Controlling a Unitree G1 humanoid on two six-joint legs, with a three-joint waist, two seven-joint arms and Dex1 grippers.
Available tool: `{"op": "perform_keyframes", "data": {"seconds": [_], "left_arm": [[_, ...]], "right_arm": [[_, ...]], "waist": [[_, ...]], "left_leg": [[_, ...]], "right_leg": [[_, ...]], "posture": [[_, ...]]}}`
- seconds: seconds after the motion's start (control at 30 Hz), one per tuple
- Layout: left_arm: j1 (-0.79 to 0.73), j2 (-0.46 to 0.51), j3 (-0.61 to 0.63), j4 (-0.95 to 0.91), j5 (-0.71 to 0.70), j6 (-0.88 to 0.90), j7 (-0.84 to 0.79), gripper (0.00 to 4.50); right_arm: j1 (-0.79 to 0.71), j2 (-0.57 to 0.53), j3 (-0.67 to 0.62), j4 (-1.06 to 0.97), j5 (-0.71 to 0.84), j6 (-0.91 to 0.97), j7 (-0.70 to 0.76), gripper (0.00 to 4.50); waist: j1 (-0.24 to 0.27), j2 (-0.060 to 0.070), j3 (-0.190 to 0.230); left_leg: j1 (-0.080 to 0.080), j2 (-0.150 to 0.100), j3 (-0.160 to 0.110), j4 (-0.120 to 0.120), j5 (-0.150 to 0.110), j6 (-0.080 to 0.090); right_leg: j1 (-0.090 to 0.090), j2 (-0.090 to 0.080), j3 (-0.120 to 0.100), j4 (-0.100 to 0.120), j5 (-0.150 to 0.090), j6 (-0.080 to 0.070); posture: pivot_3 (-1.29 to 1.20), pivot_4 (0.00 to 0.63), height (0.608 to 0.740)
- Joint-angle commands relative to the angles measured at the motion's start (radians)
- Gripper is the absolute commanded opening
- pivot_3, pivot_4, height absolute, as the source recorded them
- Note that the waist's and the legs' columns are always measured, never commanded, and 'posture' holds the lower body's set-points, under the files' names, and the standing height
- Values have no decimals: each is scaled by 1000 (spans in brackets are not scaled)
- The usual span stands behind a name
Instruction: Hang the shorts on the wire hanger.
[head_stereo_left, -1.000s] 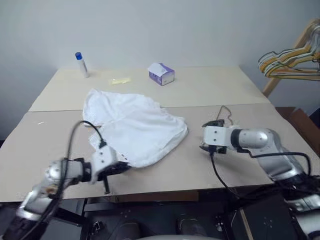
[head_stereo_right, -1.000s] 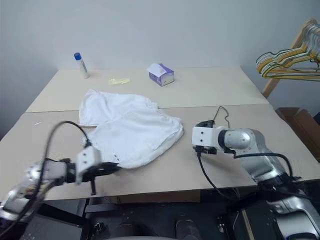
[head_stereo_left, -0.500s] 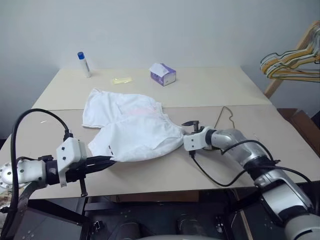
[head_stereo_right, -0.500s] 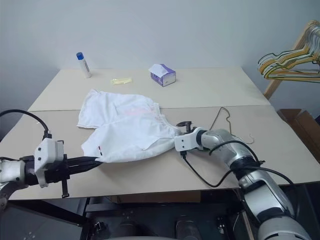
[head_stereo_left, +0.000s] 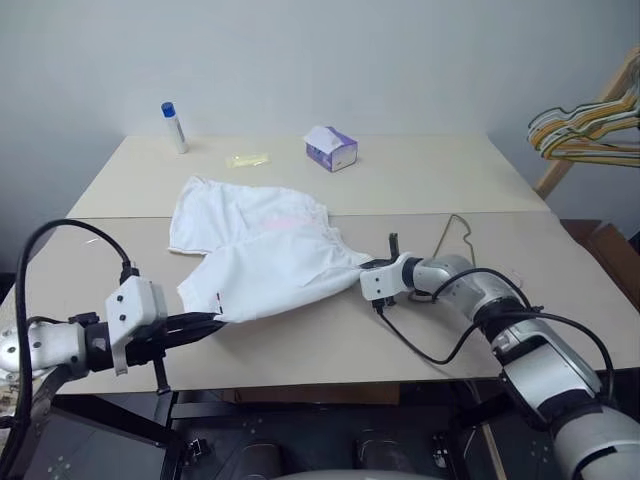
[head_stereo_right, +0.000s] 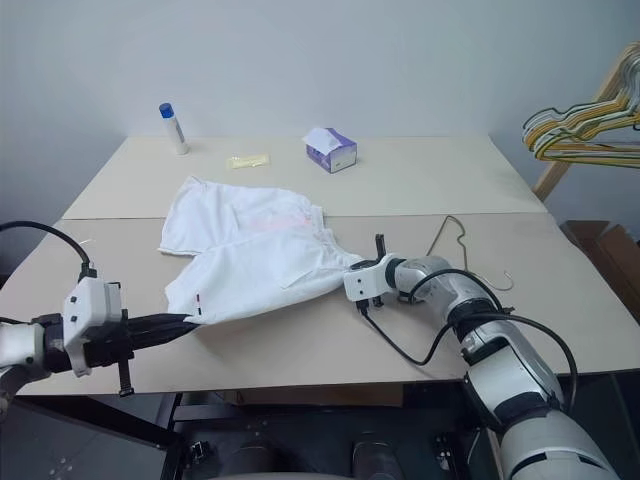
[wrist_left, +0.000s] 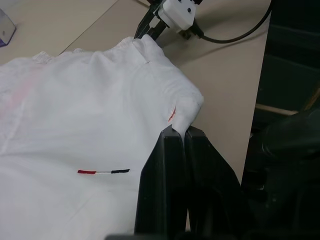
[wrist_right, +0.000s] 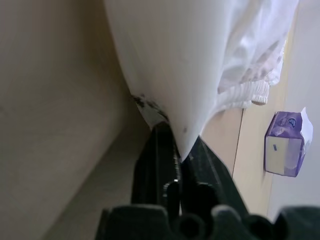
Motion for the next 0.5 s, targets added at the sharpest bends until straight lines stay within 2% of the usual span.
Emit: {"op": "perform_keyframes", "data": {"seconds": [0.03,0.17,0.37,0.5], "left_arm": [[-32,21,-64,56,110,-72,17,0],[-88,16,-136,128,204,-132,47,0],[-62,45,-136,169,233,-216,-3,0],[-41,77,-116,186,202,-237,-66,0]], "right_arm": [[-30,-19,-13,-2,-13,47,3,53],[43,-111,-46,-175,36,112,170,53],[290,-270,-160,-723,149,381,445,53],[429,-309,-208,-1042,169,582,565,53]], "waist": [[0,0,0],[10,0,0],[19,0,0],[16,1,0]], "left_leg": [[0,0,0,0,0,0],[0,0,0,0,0,0],[-3,1,0,0,-1,1],[-2,2,1,0,-1,2]], "right_leg": [[0,0,0,0,0,0],[0,0,0,0,0,0],[-1,0,-1,-1,0,0],[-2,1,-1,0,-1,-1]], "posture": [[136,0,740],[109,0,740],[85,0,740],[61,0,740]]}}
